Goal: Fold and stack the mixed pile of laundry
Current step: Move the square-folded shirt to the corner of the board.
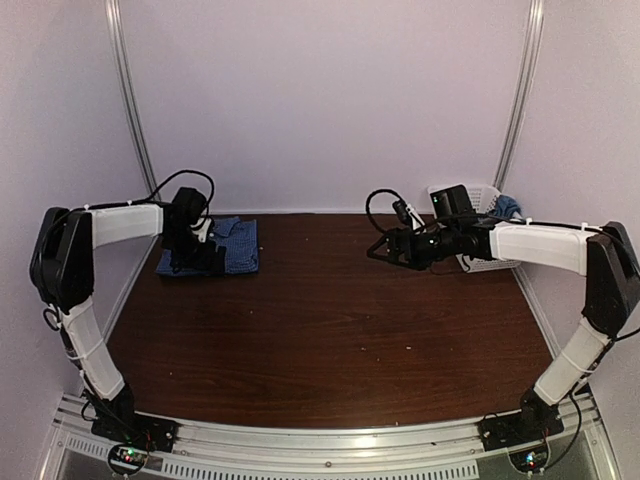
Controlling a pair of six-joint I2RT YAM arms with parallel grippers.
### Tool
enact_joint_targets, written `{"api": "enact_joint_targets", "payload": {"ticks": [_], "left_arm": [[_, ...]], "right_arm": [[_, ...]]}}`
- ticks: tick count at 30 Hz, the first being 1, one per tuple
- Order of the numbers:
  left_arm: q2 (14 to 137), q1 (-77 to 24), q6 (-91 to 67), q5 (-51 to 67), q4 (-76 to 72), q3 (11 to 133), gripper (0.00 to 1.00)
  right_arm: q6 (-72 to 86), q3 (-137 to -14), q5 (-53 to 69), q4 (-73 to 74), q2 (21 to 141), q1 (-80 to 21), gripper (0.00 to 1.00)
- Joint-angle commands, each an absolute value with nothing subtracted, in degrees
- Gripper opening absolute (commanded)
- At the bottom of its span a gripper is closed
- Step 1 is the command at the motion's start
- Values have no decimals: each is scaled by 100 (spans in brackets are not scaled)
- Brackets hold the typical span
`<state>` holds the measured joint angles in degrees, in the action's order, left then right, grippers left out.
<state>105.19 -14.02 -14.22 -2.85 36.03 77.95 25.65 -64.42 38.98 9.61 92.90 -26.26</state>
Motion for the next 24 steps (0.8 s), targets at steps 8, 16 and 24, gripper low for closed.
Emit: {"api": "enact_joint_targets", "payload": {"ticks": [8, 16, 24], "left_arm": [[11374, -1665, -2222, -610, 3023, 7101, 98], [12468, -1193, -1813, -439, 3362, 8512, 95], [13037, -1067, -1585, -350, 3711, 9611, 95]], "right_arm": [[2544, -6342, 3988, 886, 9093, -2573, 88], [2484, -6267, 3938, 997, 8953, -2429, 88], [2376, -6240, 3890, 1188, 8788, -2234, 89]]}}
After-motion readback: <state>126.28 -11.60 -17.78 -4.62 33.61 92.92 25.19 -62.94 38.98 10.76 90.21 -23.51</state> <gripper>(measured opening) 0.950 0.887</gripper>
